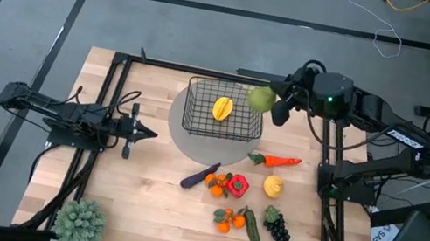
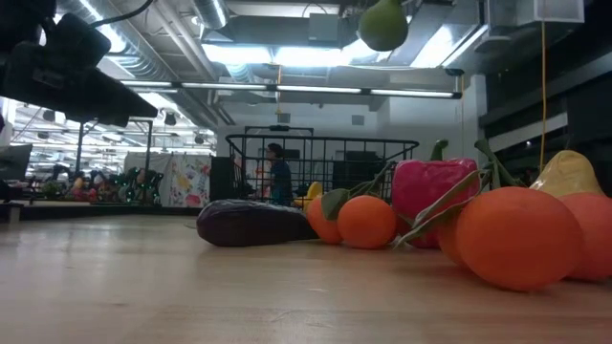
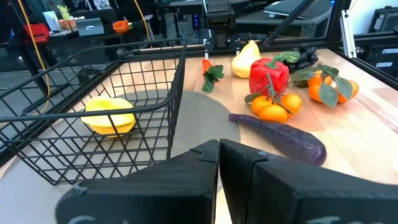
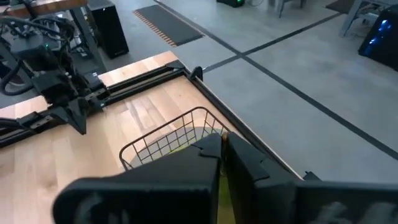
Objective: Build produce basket
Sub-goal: Put the green pear into the black wire basket, then put the yellow pear into the black wire basket
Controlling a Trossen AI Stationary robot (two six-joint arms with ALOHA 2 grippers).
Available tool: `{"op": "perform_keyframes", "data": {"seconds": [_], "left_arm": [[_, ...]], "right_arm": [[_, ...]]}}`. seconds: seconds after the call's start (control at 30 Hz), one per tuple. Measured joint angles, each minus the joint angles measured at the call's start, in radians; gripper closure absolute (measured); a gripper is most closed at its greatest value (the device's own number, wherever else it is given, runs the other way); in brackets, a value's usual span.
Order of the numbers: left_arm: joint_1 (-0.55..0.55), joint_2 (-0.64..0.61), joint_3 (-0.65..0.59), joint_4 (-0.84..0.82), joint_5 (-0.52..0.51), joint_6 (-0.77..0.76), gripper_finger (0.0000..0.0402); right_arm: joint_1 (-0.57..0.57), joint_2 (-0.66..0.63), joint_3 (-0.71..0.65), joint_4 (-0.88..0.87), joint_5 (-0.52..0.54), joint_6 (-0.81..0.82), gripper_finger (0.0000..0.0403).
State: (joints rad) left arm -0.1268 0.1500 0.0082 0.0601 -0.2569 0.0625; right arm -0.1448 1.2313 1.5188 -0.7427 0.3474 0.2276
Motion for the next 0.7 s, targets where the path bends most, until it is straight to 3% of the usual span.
{"op": "perform_keyframes", "data": {"seconds": [0.3, 0.7], "left_arm": [[0.0, 0.0, 0.0, 0.0, 0.0, 0.0, 0.0398], [0.0, 0.0, 0.0, 0.0, 0.0, 0.0, 0.0398]], "right_arm": [[0.0, 0.08, 0.0, 0.108, -0.002, -0.079, 0.0385], [-0.003, 0.118, -0.001, 0.145, -0.001, -0.131, 0.0302]]}}
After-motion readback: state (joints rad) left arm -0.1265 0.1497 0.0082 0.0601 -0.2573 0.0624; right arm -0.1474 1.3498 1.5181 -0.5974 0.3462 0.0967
